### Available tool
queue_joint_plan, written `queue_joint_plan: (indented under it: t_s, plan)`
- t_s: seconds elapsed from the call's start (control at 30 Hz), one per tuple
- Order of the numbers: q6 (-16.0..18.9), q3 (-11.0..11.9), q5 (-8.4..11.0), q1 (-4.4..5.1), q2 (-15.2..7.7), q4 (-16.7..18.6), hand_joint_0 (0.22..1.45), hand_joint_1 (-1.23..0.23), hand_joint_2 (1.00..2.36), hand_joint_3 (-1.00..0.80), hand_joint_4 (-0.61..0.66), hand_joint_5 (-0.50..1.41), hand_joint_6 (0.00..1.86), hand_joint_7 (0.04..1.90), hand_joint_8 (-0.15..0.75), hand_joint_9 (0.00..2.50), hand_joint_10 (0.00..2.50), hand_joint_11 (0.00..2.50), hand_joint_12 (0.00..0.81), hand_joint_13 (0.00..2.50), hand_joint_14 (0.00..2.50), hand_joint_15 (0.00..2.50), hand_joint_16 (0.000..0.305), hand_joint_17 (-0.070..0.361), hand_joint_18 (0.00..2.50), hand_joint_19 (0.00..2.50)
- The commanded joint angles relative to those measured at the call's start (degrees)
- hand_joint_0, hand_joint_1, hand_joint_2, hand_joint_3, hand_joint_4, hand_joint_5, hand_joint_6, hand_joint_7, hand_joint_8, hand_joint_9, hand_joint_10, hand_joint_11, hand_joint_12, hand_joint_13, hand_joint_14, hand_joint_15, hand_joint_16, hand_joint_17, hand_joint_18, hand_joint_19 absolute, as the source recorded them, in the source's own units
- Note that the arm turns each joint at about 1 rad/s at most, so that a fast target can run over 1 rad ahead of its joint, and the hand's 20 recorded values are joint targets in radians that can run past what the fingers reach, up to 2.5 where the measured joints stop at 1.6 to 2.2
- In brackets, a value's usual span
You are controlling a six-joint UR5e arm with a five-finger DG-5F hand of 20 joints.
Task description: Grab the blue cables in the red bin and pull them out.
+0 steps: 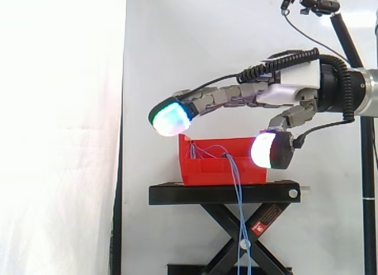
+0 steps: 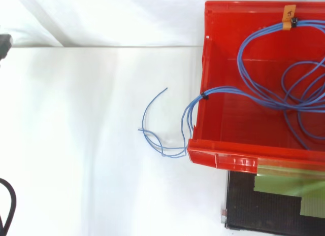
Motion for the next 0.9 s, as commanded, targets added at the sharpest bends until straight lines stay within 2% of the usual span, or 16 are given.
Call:
queue_joint_plan:
  t_s: [0.0, 0.2, 0.27, 0.4, 0.43, 0.5, 0.53, 0.63, 0.67, 0.87]
  plan:
    - [-4.9, 0.1, 0.11, -0.07, 0.0, 0.4, 0.76, -0.70, 1.00, -1.00, 0.17, 0.22, 0.01, 0.19, 0.224, 0.11, 0.01, 0.17, 0.333, 0.00, 0.01, 0.26, 0.051, 0.115, 0.00, 0.44]
    - [-4.4, 0.1, 0.02, 0.02, -0.1, 0.7, 0.76, -0.70, 1.00, -1.00, 0.17, 0.22, 0.01, 0.19, 0.225, 0.12, 0.01, 0.17, 0.333, 0.00, 0.01, 0.26, 0.051, 0.115, 0.00, 0.45]
    - [-4.4, 0.3, -0.07, 0.02, -1.3, 0.9, 0.76, -0.70, 1.00, -1.00, 0.17, 0.22, 0.01, 0.19, 0.224, 0.12, 0.00, 0.17, 0.333, 0.00, 0.01, 0.26, 0.051, 0.114, 0.00, 0.44]
    - [-3.6, 4.1, -1.47, -0.07, -4.6, -0.1, 0.76, -0.70, 1.00, -1.00, 0.17, 0.22, 0.01, 0.19, 0.226, 0.12, 0.00, 0.17, 0.333, 0.00, 0.01, 0.26, 0.051, 0.114, 0.00, 0.45]
    - [-3.2, 6.7, -2.97, -0.33, -6.2, -2.2, 0.76, -0.70, 1.00, -1.00, 0.17, 0.22, 0.01, 0.20, 0.226, 0.12, 0.01, 0.17, 0.334, 0.00, 0.01, 0.26, 0.051, 0.114, 0.00, 0.45]
    - [-3.2, 9.7, -4.20, -0.60, -7.6, -4.9, 0.77, -0.70, 1.00, -1.00, 0.17, 0.22, 0.01, 0.19, 0.226, 0.12, 0.00, 0.16, 0.333, 0.00, 0.01, 0.26, 0.051, 0.114, 0.00, 0.45]
    - [-3.4, 12.6, -4.90, -0.69, -8.5, -8.0, 0.76, -0.70, 1.00, -1.00, 0.17, 0.22, 0.01, 0.19, 0.226, 0.12, 0.01, 0.17, 0.333, 0.00, 0.01, 0.26, 0.051, 0.115, 0.00, 0.45]
    - [-4.7, 17.2, -5.43, -0.86, -10.4, -13.2, 0.77, -0.70, 1.00, -1.00, 0.17, 0.22, 0.01, 0.20, 0.227, 0.12, 0.00, 0.17, 0.334, 0.00, 0.01, 0.26, 0.051, 0.115, 0.00, 0.45]
    - [-6.1, 17.9, -5.34, -0.86, -10.6, -14.6, 0.77, -0.69, 1.00, -1.00, 0.17, 0.23, 0.01, 0.20, 0.227, 0.12, 0.00, 0.16, 0.334, 0.00, 0.01, 0.26, 0.051, 0.115, 0.00, 0.45]
    - [-9.7, 17.9, -5.08, -1.04, -10.6, -15.3, 0.77, -0.69, 1.00, -1.00, 0.17, 0.23, 0.01, 0.19, 0.227, 0.12, 0.00, 0.17, 0.334, 0.00, 0.01, 0.27, 0.050, 0.113, 0.00, 0.46]
